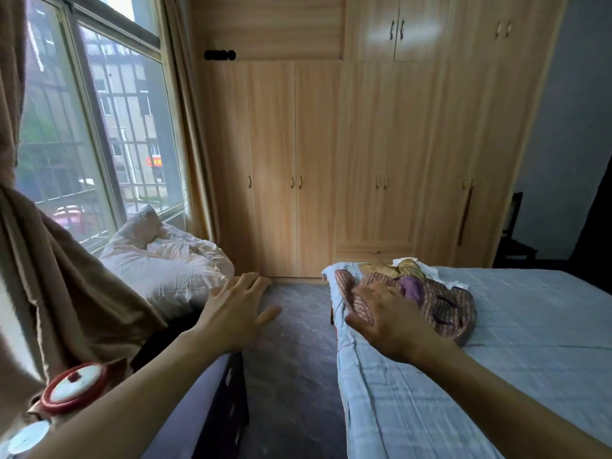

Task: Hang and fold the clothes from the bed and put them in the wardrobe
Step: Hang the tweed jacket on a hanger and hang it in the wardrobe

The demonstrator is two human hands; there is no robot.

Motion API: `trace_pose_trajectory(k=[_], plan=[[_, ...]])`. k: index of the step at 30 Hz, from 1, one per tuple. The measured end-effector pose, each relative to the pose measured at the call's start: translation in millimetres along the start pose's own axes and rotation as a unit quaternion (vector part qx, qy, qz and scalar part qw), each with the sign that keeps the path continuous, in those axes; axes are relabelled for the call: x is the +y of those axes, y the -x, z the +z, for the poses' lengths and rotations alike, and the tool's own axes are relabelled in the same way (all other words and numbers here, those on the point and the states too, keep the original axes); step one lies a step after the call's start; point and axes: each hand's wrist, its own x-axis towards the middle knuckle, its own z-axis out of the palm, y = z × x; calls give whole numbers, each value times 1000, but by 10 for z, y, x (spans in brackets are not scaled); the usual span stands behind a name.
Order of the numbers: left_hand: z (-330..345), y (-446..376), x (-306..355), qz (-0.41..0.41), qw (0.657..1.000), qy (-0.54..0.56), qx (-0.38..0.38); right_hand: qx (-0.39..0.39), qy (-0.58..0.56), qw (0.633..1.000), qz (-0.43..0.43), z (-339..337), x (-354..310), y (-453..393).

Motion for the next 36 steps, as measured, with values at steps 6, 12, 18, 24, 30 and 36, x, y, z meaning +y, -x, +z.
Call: trace_pose_trajectory(k=[6,12,18,24,30,36], plan=[[182,-363,-234,-5,999,21,-26,-20,-26,999,2,235,-73,-412],[477,-980,-659,18,999,38,-22,-13,-17,1000,19,296,-169,-990],[761,-1543,-1187,26,997,68,-31,-24,-9,998,51,466,-342,-1704],[1154,-1858,-1541,5,993,92,-71,-25,-24,998,42,862,-520,-2159],[1434,-2365,-1739,-1,989,115,-91,-37,-32,998,46,1190,-405,-2723],[1746,-3162,-1682,18,991,93,-99,-4,-47,998,45,1496,-26,-3391]])
